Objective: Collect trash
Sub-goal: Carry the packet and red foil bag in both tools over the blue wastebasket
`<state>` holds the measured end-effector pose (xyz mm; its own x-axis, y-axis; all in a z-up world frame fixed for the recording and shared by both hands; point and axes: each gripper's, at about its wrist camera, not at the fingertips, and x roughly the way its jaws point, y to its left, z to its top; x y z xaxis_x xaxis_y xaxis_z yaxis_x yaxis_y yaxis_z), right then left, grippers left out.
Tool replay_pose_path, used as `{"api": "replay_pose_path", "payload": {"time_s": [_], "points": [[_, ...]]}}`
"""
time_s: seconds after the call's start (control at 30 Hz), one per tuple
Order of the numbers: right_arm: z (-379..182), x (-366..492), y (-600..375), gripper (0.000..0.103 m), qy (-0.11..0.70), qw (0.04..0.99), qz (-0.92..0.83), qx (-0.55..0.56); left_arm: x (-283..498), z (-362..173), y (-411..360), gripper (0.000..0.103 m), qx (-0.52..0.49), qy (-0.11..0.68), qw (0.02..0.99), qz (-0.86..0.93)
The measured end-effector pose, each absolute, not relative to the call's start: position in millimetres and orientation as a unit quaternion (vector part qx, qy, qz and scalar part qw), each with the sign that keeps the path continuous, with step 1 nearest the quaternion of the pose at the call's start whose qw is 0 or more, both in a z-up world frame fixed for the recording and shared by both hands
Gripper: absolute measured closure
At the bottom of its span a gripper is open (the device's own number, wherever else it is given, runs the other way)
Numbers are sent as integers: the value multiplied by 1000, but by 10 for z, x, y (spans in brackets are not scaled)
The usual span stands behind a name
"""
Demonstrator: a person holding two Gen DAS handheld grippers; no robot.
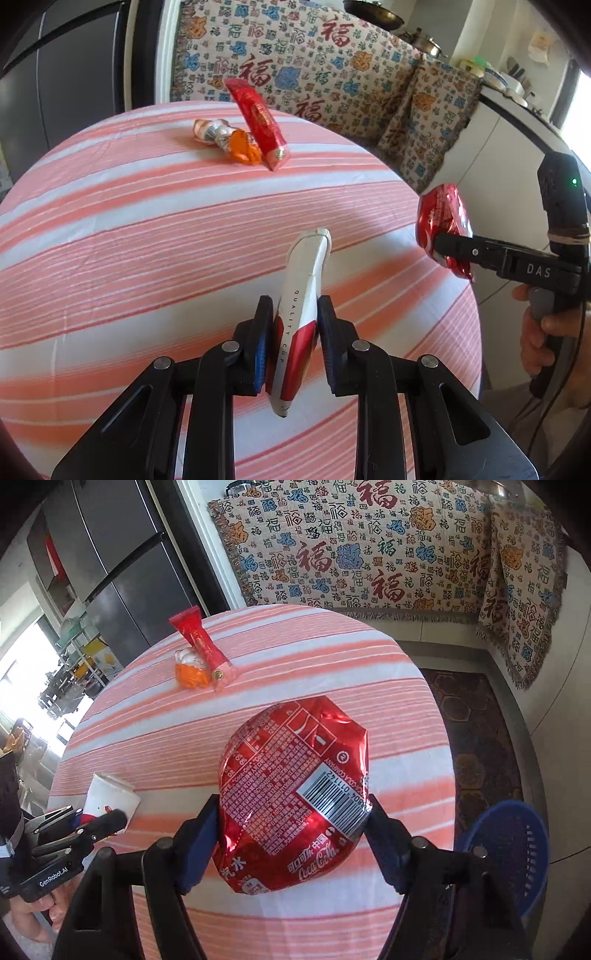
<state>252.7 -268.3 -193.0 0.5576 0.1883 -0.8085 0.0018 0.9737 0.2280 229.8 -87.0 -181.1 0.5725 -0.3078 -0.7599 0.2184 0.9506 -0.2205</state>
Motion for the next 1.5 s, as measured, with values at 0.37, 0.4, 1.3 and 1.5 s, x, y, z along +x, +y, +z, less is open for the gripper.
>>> {"api": "replay_pose_path", "payload": {"time_s": [0.37, 0.4, 1.3, 1.5], "points": [[-1732, 2191, -2825, 28, 450, 885, 58, 106, 2244, -1658, -1170, 83, -53, 435, 885, -159], [-1725, 2163, -2847, 28, 451, 884, 63, 107, 2244, -1631, -1213, 83, -50, 434, 885, -162], [-1495, 1296, -5178, 27, 441, 882, -78, 147, 2395, -1618, -3742, 82, 18, 460, 826, -325], [-1878, 1142, -5721, 27, 462, 864, -102, 173, 2561, -1916, -4315, 82, 23, 480, 807, -343]]}}
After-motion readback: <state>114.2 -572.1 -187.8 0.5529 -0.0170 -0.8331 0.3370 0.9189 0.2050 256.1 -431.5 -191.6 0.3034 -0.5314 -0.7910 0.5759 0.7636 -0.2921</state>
